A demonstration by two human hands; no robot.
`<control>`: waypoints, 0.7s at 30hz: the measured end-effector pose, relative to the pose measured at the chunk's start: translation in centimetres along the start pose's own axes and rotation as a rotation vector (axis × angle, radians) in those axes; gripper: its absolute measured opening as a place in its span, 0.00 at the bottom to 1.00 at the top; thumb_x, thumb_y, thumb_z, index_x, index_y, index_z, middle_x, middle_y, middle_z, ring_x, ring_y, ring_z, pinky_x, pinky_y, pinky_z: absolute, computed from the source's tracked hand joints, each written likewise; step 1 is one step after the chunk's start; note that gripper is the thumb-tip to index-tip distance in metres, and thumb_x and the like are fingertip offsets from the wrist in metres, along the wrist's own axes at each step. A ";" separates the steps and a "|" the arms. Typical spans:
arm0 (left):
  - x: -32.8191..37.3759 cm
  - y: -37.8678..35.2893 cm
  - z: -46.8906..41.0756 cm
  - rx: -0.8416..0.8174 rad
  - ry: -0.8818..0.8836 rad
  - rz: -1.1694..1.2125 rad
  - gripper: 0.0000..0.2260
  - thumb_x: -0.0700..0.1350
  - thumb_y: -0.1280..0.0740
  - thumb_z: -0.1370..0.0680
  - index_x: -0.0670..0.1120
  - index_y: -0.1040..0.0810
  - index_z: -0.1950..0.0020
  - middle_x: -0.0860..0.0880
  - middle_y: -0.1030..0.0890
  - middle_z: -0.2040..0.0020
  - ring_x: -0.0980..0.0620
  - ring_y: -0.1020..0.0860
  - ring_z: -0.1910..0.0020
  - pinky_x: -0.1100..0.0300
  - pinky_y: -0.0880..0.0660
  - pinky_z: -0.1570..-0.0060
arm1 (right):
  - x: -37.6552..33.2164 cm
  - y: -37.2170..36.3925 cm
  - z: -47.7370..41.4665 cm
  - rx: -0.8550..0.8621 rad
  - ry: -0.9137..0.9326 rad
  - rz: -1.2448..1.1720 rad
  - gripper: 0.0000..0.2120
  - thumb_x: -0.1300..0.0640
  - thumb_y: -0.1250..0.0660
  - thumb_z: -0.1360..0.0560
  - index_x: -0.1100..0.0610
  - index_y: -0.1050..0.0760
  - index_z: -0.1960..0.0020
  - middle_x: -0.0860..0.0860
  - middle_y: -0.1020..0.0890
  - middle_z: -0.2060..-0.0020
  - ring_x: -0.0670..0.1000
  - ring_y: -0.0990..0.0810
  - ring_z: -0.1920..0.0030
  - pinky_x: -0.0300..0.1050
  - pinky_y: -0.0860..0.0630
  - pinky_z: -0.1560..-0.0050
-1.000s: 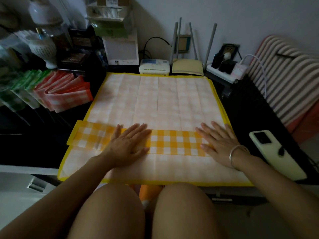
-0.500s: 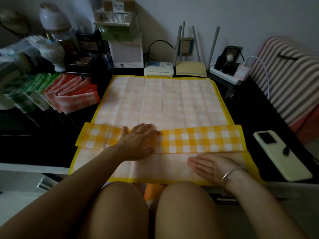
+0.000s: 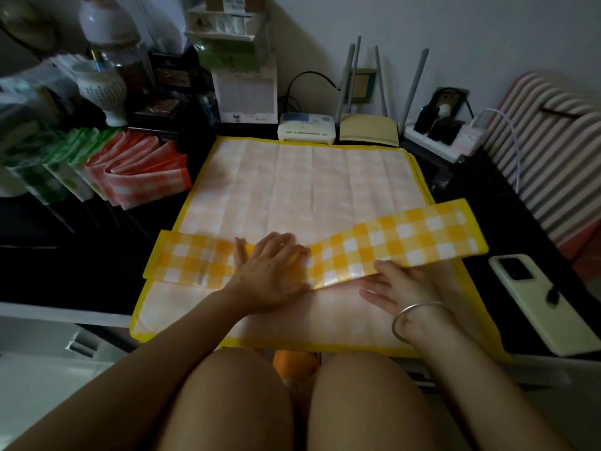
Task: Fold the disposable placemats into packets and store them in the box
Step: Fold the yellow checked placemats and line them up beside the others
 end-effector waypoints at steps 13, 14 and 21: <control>-2.4 4.7 2.9 0.538 -0.020 0.649 0.21 0.51 0.38 0.30 0.50 0.24 0.38 0.44 0.35 0.26 0.46 0.38 0.25 0.50 0.37 0.29 | -7.7 -14.9 6.7 0.017 1.102 1.549 0.10 0.52 0.38 0.27 0.56 0.26 0.50 0.55 0.21 0.50 0.62 0.21 0.50 0.46 0.36 0.59; -3.4 5.6 4.2 0.596 -0.010 0.572 0.19 0.46 0.38 0.29 0.47 0.23 0.39 0.44 0.33 0.28 0.46 0.36 0.27 0.53 0.37 0.31 | -7.2 -16.0 6.8 -0.008 1.103 1.614 0.11 0.53 0.39 0.26 0.57 0.26 0.47 0.55 0.21 0.48 0.62 0.21 0.49 0.46 0.35 0.59; -11.0 5.2 12.2 0.646 0.170 -0.141 0.12 0.48 0.41 0.26 0.46 0.24 0.47 0.45 0.24 0.50 0.42 0.29 0.54 0.50 0.37 0.55 | -2.1 -21.5 7.4 -0.190 1.242 1.930 0.13 0.61 0.43 0.22 0.58 0.26 0.40 0.55 0.22 0.43 0.59 0.21 0.44 0.48 0.25 0.49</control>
Point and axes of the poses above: each hand's wrist, its own z-axis away from the middle knuckle, its own y-axis out of the back of the hand, x = y × z, the point moved 7 cm from there along -z, towards the middle knuckle
